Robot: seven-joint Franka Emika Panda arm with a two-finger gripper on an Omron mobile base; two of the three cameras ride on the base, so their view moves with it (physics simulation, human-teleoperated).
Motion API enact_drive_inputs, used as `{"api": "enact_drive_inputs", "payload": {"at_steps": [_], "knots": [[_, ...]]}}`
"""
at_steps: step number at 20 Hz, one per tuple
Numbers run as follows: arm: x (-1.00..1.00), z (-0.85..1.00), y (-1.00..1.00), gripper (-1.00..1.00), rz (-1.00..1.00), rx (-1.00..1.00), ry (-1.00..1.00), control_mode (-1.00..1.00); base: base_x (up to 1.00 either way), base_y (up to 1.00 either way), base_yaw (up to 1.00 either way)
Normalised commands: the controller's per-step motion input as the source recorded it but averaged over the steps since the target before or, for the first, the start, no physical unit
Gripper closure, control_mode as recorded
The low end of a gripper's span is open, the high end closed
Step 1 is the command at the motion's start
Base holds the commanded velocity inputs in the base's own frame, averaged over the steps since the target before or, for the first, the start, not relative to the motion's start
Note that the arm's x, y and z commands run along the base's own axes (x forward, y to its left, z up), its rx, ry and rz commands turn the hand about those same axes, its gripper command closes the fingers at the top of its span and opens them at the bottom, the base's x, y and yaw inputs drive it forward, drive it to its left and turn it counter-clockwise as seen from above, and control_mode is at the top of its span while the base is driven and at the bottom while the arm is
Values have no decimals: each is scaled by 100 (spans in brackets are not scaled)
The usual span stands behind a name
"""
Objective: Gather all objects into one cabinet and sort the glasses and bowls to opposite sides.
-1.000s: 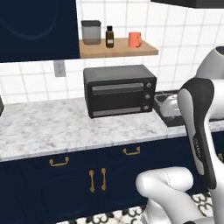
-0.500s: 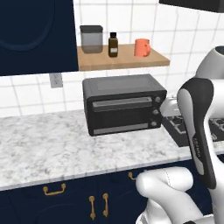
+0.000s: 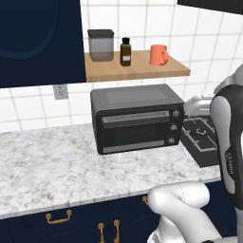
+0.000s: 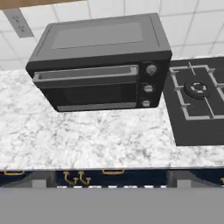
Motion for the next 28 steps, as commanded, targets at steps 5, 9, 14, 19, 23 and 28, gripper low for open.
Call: {"api": "enact_drive_inputs", "payload": {"at_steps": [5,9,14,19,23,28], "knots": [[0,76,-18,-100,0,12,-25,-100,0,0,0],[0,79,0,-100,-2,2,-20,-100,0,0,0],[4,39,4,-100,0,-6,-16,-100,0,0,0],[38,26,0,-100,0,-4,-4,-100,0,0,0],[50,4,-1,-100,2,-2,0,-100,0,0,0],[86,-6,-6,-100,5,0,0,-100,0,0,0]]}}
